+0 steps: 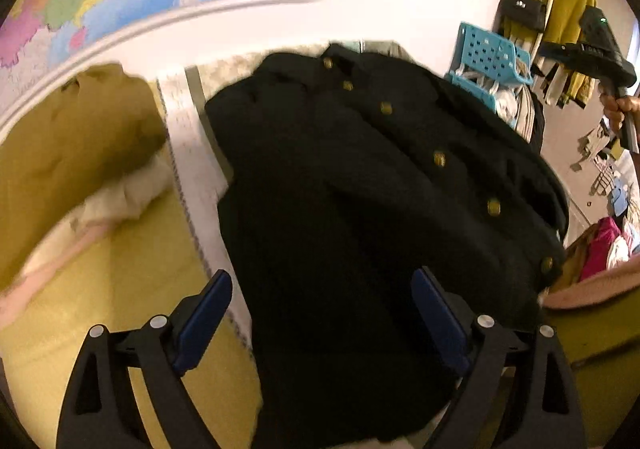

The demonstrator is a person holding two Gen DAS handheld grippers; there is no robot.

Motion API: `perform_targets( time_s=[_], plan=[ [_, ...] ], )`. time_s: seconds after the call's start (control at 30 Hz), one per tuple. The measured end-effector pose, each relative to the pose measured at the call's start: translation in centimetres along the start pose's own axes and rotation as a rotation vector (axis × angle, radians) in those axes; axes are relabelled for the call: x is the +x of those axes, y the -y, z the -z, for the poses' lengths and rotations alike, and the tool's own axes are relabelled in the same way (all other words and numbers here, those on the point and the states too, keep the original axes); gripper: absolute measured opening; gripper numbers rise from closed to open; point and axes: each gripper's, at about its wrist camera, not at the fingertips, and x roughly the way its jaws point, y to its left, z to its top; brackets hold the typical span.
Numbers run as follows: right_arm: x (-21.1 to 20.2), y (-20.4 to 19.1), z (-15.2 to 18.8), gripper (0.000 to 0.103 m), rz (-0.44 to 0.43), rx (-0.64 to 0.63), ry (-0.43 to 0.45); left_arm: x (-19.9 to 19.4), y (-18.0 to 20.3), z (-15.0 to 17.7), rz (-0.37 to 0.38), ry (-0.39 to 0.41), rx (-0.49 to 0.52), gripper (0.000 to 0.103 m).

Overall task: Fold large clothes
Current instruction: 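Lower the jacket onto the bed with both grippers, spreading it flat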

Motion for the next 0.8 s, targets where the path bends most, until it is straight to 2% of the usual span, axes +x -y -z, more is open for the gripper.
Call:
perform_targets(
  time_s=[0.03,0.13,0.23,0.37,0.4,0.43,0.47,0.53,0.63,0.73,0.8],
  plan=[
    [1.7,-0.4,1.4,0.070,0.008,-0.011,-0.054,0.3,0.1,0.6,0.019,-0.017,-0.010,0.088],
    [5.7,-0.8,6.2,0.068,0.020,0.000,-0.196,0.7,0.1,1.8,0.036,-0.041,-0.032,0.088],
    [6.5,-0.3,10.8,0.077,-0.015,0.076,-0.271,1.1,-0.5,2.3,0.059,-0.043,-0.065,0.088],
    [5.5,-0.9,15.1,0.084,-0.048,0.111,-0.295,1.8,-0.8,2.5,0.075,-0.044,-0.075,0.088],
    [5.3,-1.2,15.8,0.081,-0.054,0.108,-0.294,1.9,-0.8,2.5,0.079,-0.044,-0.072,0.088],
    [5.2,-1.7,16.4,0.061,-0.048,0.092,-0.283,2.0,-0.7,2.5,0.083,-0.039,-0.066,0.088],
    [5.2,-2.0,16.7,0.036,-0.020,0.083,-0.272,2.0,-0.7,2.4,0.081,-0.035,-0.060,0.088],
    [4.4,-2.0,16.5,0.011,0.002,0.109,-0.262,1.9,-0.7,2.2,0.083,-0.027,-0.056,0.083],
    [0.4,-1.8,13.6,0.010,0.037,0.120,-0.146,1.5,-1.1,2.0,0.086,-0.020,-0.056,0.072],
    [-5.0,-1.6,9.0,0.010,0.073,0.117,0.041,0.9,-1.4,2.1,0.080,-0.003,-0.060,0.069],
    [-7.0,-1.7,6.2,0.010,0.081,0.094,0.129,0.5,-1.6,2.2,0.079,0.005,-0.066,0.069]
  ],
)
